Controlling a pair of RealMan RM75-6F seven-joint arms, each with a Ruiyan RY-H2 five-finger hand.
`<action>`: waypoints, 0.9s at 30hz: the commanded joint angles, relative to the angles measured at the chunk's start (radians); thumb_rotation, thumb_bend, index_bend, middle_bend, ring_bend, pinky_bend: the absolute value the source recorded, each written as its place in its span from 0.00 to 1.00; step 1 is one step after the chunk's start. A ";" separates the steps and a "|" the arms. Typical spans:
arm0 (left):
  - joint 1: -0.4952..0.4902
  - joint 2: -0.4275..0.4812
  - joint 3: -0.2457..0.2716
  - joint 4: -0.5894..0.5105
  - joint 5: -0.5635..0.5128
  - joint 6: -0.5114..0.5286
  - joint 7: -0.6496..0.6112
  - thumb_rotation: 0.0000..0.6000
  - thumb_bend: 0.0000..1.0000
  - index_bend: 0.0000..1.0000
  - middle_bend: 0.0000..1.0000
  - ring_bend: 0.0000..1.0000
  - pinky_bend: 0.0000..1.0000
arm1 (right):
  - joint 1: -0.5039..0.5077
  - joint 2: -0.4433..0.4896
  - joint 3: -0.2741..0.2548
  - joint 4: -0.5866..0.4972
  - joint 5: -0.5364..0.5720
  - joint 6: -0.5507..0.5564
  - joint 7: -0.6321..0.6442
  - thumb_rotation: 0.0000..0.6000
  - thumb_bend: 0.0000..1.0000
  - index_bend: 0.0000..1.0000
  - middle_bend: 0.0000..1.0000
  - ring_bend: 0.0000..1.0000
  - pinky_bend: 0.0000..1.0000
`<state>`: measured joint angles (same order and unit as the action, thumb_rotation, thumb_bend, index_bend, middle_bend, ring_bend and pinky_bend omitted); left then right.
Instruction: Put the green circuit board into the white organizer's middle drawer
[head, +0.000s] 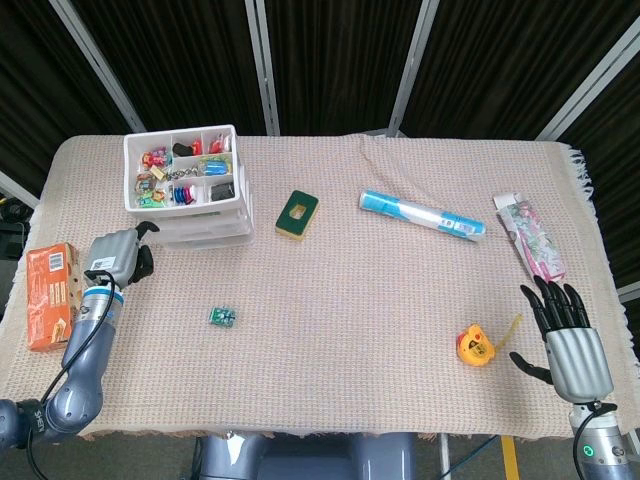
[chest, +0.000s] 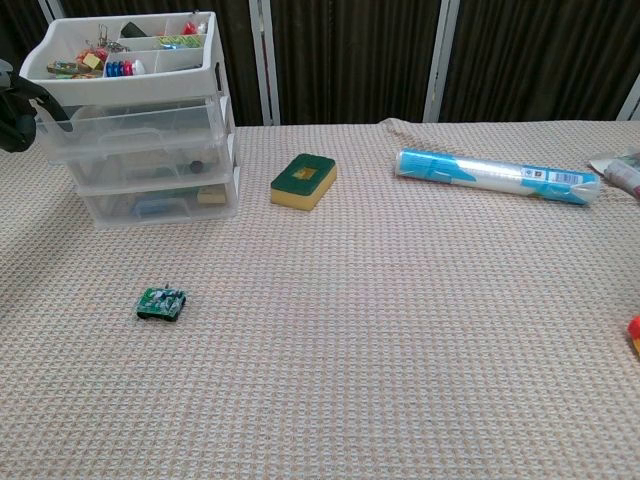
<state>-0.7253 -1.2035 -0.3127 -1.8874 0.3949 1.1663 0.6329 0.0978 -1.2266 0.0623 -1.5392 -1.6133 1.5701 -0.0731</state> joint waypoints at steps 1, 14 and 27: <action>-0.002 0.003 0.000 -0.005 -0.002 -0.006 -0.007 1.00 0.80 0.31 0.97 0.92 0.67 | 0.000 0.000 0.000 0.000 0.000 0.000 0.000 1.00 0.00 0.09 0.00 0.00 0.00; 0.006 0.058 0.022 -0.088 0.040 -0.014 -0.057 1.00 0.80 0.38 0.97 0.92 0.67 | -0.001 0.000 -0.001 0.000 -0.003 0.003 0.000 1.00 0.00 0.09 0.00 0.00 0.00; 0.007 0.084 0.049 -0.103 0.063 -0.037 -0.101 1.00 0.80 0.39 0.97 0.92 0.67 | -0.001 -0.001 -0.001 -0.001 -0.003 0.002 -0.003 1.00 0.00 0.09 0.00 0.00 0.00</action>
<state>-0.7178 -1.1208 -0.2647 -1.9890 0.4569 1.1305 0.5333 0.0965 -1.2280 0.0611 -1.5400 -1.6167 1.5726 -0.0760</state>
